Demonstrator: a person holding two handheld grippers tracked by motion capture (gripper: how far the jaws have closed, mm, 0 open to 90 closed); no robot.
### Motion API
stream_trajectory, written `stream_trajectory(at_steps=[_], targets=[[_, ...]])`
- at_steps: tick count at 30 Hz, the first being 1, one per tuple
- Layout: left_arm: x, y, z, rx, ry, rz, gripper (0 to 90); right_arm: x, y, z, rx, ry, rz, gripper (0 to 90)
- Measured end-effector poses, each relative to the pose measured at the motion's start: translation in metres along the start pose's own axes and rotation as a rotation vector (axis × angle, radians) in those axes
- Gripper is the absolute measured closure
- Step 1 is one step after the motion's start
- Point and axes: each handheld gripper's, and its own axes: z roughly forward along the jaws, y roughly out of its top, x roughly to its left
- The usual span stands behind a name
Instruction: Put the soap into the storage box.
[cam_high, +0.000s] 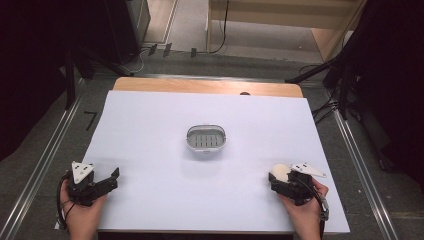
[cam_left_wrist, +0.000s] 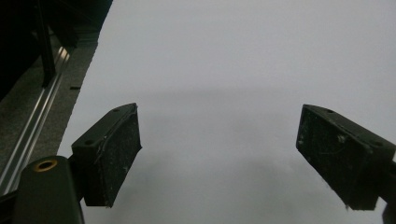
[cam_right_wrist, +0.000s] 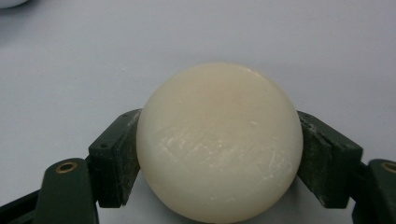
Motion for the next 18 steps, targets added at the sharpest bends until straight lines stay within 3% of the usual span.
stream_trajectory(at_steps=[18], targets=[[-0.0008, -0.001, -0.0016, -0.017, 0.008, 0.003, 15.4, 0.0026, 0.0066, -0.0037, 0.036, 0.023, -0.016, 24.9]])
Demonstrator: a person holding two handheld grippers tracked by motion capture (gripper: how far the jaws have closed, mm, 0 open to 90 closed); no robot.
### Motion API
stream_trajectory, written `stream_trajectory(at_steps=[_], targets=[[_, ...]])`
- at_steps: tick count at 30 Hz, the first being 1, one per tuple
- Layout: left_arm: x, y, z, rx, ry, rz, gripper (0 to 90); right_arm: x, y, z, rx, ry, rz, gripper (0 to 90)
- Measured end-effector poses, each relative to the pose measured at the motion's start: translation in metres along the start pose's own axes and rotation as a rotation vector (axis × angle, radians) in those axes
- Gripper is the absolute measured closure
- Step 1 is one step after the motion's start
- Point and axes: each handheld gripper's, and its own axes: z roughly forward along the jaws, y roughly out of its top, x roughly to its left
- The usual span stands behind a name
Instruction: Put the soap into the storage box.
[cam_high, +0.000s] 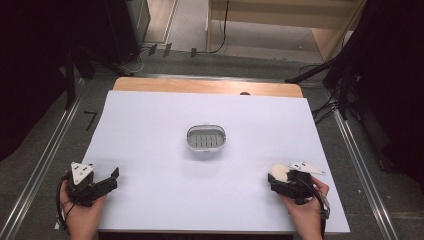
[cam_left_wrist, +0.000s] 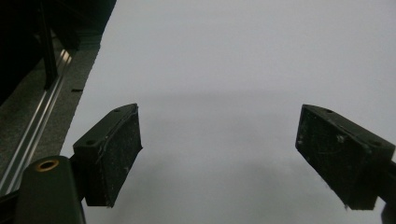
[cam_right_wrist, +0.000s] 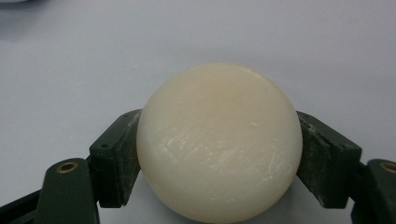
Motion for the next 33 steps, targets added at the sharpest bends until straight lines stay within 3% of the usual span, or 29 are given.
stream_trajectory(at_steps=[15, 33], targets=[[-0.001, 0.0, 0.0, 0.008, 0.008, 0.004, 15.8, 0.001, 0.029, -0.005, -0.004, 0.016, -0.013, 24.9], [-0.002, 0.0, 0.0, 0.005, 0.009, 0.008, 15.8, 0.028, 0.048, 0.01, 0.014, 0.059, -0.05, 24.9]])
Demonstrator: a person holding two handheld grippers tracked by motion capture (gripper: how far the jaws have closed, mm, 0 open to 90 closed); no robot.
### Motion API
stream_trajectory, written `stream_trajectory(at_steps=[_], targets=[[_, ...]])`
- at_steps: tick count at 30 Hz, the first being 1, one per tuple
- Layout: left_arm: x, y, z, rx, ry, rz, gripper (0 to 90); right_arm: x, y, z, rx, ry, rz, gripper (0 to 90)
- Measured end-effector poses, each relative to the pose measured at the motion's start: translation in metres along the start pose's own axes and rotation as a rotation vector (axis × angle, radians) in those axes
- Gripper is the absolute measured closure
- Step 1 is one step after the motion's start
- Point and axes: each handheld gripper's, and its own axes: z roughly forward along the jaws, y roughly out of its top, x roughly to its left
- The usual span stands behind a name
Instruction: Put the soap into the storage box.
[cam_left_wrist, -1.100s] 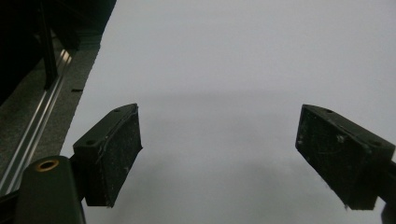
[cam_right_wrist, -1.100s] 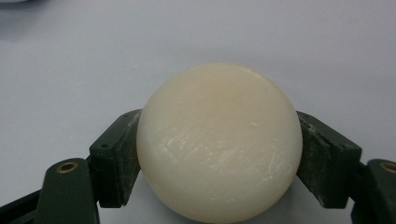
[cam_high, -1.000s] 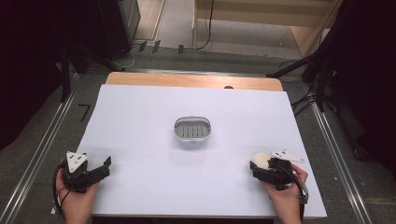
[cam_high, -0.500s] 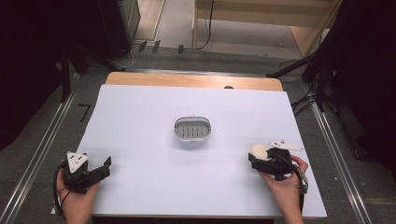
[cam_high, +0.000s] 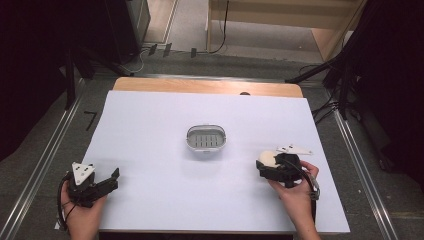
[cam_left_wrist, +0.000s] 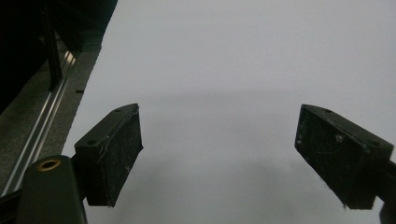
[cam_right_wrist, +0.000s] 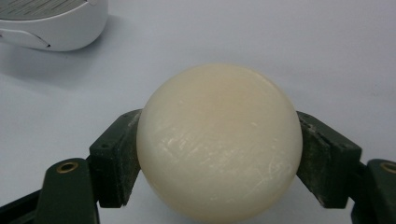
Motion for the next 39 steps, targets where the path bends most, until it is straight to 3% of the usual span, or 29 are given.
stream_trajectory(at_steps=[39], targets=[[0.0, 0.001, 0.001, 0.013, -0.001, 0.002, 15.9, 0.043, 0.033, 0.027, 0.026, 0.054, -0.049, 24.8]])
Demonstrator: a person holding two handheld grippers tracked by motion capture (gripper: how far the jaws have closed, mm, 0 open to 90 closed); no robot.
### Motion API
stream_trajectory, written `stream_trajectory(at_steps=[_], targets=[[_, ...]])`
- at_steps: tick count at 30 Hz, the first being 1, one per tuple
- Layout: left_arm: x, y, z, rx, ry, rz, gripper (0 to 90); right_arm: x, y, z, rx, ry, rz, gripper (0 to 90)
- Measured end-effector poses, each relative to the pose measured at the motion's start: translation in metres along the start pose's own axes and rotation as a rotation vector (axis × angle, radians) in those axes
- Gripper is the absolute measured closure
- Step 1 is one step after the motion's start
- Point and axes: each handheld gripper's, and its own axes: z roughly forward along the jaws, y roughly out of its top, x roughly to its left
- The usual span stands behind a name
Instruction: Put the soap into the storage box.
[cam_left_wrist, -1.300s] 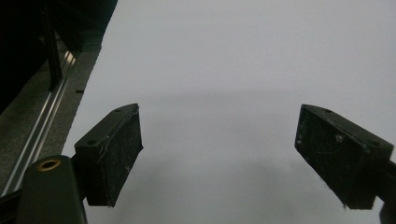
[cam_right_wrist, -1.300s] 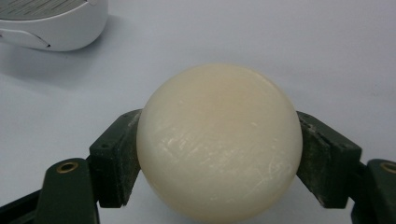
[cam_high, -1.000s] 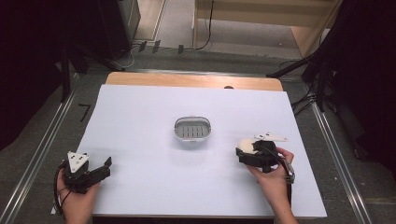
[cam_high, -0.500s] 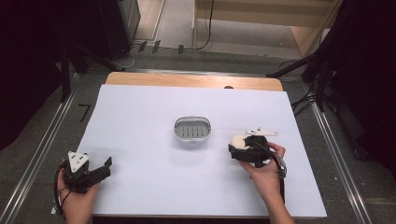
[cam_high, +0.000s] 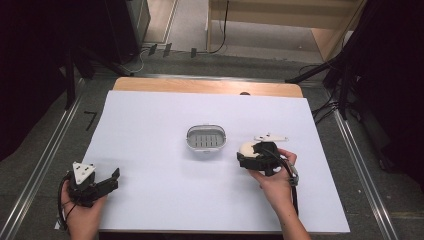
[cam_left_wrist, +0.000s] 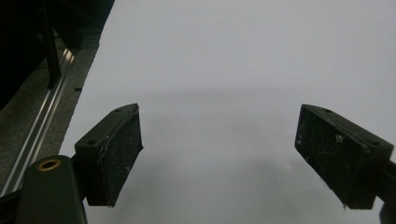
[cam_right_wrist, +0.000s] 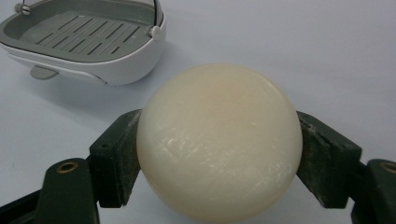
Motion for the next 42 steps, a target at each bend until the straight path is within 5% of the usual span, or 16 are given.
stream_trajectory(at_steps=[42], targets=[[0.0, 0.001, 0.001, 0.017, -0.002, 0.007, 15.9, 0.034, 0.03, 0.014, -0.014, 0.052, -0.023, 24.8]])
